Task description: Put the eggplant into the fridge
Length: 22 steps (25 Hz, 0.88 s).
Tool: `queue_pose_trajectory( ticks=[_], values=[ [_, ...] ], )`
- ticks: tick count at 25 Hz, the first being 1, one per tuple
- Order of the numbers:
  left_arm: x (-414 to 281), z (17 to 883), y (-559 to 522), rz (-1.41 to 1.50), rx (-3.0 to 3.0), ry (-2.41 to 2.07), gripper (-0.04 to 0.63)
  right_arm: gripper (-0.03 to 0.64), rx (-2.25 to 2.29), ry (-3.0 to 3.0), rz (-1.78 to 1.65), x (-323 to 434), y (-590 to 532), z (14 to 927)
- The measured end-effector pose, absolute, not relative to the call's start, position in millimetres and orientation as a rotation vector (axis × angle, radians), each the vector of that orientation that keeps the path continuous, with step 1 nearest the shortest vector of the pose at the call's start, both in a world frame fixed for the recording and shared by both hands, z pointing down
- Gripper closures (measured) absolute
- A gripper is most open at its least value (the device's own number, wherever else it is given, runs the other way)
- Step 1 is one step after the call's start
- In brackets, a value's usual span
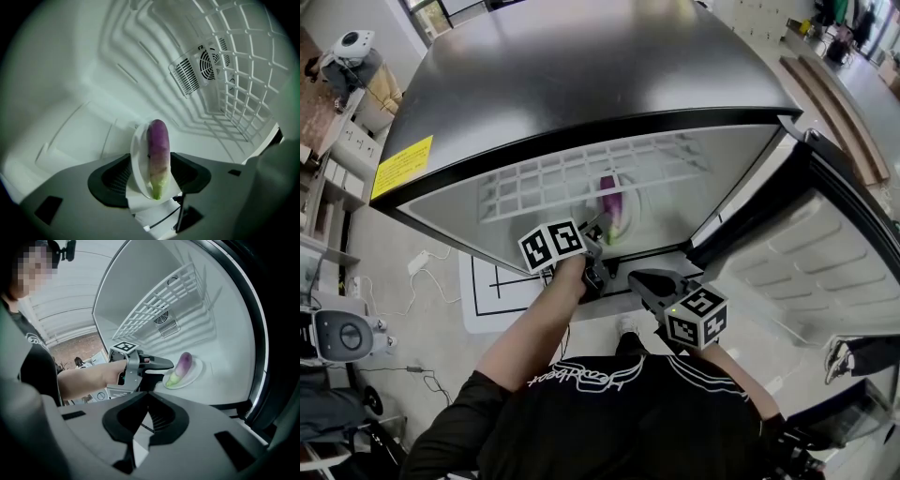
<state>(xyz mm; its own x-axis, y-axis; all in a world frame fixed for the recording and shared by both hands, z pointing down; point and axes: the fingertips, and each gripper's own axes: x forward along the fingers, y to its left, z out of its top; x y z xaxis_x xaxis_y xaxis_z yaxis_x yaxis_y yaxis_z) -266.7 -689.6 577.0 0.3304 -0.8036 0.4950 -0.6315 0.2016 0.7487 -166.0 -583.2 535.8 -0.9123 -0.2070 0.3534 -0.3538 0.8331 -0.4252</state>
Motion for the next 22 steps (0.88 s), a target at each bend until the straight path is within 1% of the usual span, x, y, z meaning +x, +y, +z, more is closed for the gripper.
queue_pose_trajectory(
  ticks=[2, 6, 14, 18, 22],
  values=[
    [-268, 575, -689, -0.219, 1.507, -1.372, 0.336, 0.611, 0.422, -2.725, 0.711, -167, -581, 534],
    [-273, 567, -685, -0.269, 1.523, -1.381, 0.334, 0.611, 0.433, -2.726, 0.707, -167, -582, 533],
    [-262, 532, -659, -0.208, 1.734, -1.391, 0.334, 0.611, 0.451, -2.745, 0.689, -166, -571, 523],
    [-246, 506, -637, -0.154, 1.905, -1.384, 0.334, 0.611, 0.465, -2.764, 0.656, -161, -563, 515],
    [-214, 472, -600, -0.060, 2.157, -1.323, 0.334, 0.611, 0.479, -2.778, 0.627, -152, -545, 506]
  ],
)
